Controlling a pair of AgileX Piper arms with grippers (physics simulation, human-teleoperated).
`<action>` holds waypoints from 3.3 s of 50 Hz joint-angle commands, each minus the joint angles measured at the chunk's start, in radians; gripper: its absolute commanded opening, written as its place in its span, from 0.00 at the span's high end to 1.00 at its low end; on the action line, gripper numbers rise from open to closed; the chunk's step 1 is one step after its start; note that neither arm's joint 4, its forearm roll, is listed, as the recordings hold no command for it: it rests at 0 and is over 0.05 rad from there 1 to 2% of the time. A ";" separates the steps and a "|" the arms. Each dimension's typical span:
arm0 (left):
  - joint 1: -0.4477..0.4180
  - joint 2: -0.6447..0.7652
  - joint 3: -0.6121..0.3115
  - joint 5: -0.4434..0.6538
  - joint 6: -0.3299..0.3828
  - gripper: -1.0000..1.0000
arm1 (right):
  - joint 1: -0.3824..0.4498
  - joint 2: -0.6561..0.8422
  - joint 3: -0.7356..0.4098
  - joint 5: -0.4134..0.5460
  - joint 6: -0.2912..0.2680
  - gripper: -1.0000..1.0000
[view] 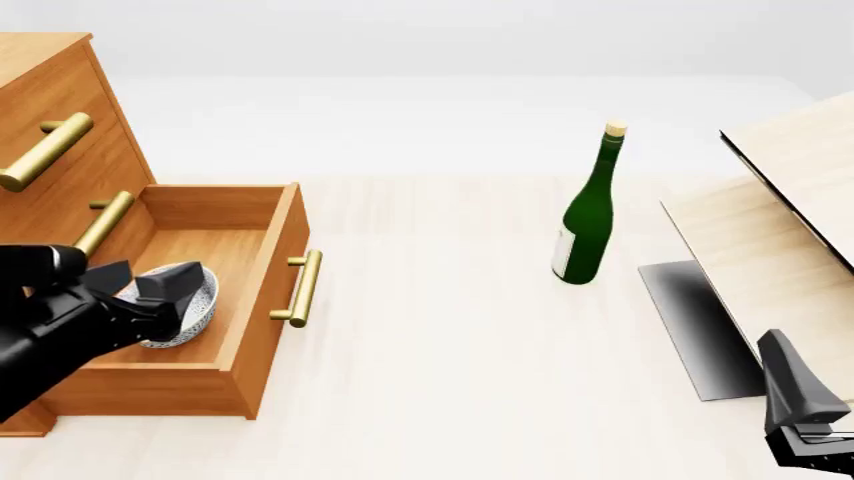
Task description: Put the bowl in the bottom drawer of the cabinet and close it.
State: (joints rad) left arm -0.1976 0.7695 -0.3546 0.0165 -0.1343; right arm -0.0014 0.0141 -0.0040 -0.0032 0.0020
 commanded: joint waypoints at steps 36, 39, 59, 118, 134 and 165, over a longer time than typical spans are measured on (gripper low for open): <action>-0.263 -0.076 -0.116 0.132 -0.059 0.00 | 0.000 0.000 0.000 0.000 0.000 0.00; -0.274 -0.075 -0.124 0.135 -0.056 0.00 | 0.000 0.000 0.000 0.000 0.000 0.00; -0.397 -0.042 -0.166 0.131 -0.095 0.00 | 0.000 0.000 0.000 0.000 0.000 0.00; -0.656 0.113 -0.139 0.016 -0.235 0.00 | 0.000 0.000 0.000 0.000 0.000 0.00; -0.647 0.158 -0.103 -0.016 -0.293 0.00 | 0.000 0.000 0.000 0.000 0.000 0.00; -0.614 0.301 -0.032 -0.119 -0.422 0.00 | 0.000 0.000 0.000 0.000 0.000 0.00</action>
State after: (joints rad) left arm -0.8356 1.0393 -0.4121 -0.0743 -0.5210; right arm -0.0013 0.0141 -0.0040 -0.0031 0.0020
